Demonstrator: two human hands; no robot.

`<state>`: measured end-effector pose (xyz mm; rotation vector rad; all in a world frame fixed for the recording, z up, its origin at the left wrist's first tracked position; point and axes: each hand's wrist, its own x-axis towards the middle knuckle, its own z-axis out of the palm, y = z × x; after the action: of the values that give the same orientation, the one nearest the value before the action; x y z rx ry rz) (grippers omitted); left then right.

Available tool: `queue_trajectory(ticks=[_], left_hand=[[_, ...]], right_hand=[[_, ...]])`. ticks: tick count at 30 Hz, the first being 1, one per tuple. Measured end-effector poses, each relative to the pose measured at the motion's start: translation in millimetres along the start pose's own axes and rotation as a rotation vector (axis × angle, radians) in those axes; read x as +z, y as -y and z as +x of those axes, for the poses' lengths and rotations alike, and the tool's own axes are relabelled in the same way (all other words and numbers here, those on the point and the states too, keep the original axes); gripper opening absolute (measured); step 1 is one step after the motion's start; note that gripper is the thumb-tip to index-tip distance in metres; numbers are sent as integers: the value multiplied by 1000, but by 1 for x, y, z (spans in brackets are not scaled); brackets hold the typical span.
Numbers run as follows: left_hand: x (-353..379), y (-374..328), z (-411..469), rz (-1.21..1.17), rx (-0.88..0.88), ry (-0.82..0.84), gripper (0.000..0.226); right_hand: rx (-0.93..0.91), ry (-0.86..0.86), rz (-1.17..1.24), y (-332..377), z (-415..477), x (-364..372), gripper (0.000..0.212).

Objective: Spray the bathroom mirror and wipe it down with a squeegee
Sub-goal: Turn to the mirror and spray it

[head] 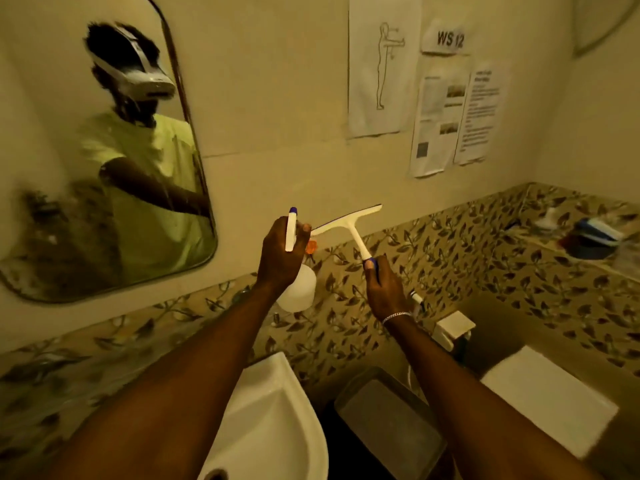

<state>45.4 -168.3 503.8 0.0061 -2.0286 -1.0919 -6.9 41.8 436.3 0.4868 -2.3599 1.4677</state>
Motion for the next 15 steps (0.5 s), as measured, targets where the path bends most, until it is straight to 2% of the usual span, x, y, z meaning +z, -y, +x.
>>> queue_trajectory(ticks=[3, 8, 15], left_hand=[[-38, -17, 15, 57, 44, -76, 18], [-111, -40, 33, 110, 66, -221, 25], [-205, -55, 38, 142, 87, -341, 34]], right_hand=[[-75, -35, 53, 37, 7, 10, 26], [-202, -70, 152, 103, 12, 36, 26], [-287, 27, 328, 192, 0, 82, 25]])
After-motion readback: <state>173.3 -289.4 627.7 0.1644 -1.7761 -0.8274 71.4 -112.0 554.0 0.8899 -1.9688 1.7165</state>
